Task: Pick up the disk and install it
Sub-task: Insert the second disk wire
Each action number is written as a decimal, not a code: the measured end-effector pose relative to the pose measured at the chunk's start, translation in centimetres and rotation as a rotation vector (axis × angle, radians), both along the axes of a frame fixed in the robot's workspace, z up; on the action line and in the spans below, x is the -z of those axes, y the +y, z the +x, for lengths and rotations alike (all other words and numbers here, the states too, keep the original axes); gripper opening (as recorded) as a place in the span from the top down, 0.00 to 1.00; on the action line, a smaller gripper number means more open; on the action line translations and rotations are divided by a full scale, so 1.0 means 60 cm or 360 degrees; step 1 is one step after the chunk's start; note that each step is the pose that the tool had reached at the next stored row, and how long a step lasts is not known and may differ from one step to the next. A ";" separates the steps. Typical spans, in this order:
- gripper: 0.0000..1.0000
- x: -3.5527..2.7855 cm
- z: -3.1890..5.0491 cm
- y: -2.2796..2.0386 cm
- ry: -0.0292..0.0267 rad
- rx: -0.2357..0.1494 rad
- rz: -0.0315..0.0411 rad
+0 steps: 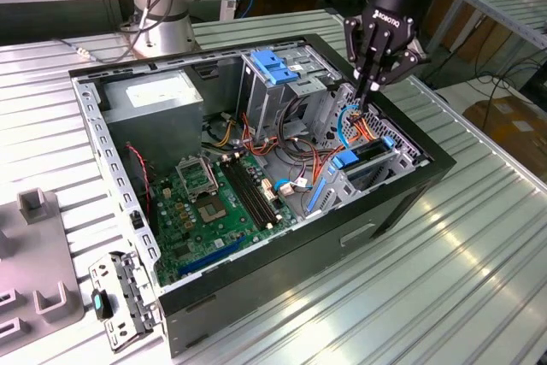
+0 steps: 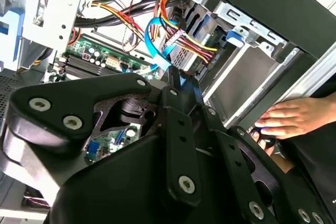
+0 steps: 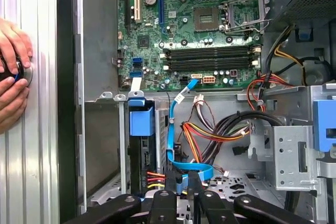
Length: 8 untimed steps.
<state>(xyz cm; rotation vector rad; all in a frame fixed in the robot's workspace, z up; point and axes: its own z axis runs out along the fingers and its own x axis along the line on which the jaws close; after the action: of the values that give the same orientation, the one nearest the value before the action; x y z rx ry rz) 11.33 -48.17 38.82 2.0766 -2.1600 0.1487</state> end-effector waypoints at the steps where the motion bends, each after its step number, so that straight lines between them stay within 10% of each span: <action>1: 0.76 0.002 0.000 0.0000 0.00001 0.0000 -0.0011; 8: 0.76 0.013 0.001 0.0022 0.00001 0.0000 -0.0063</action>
<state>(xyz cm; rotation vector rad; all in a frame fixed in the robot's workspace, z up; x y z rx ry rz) 11.40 -48.04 38.03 2.0552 -2.1392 0.1898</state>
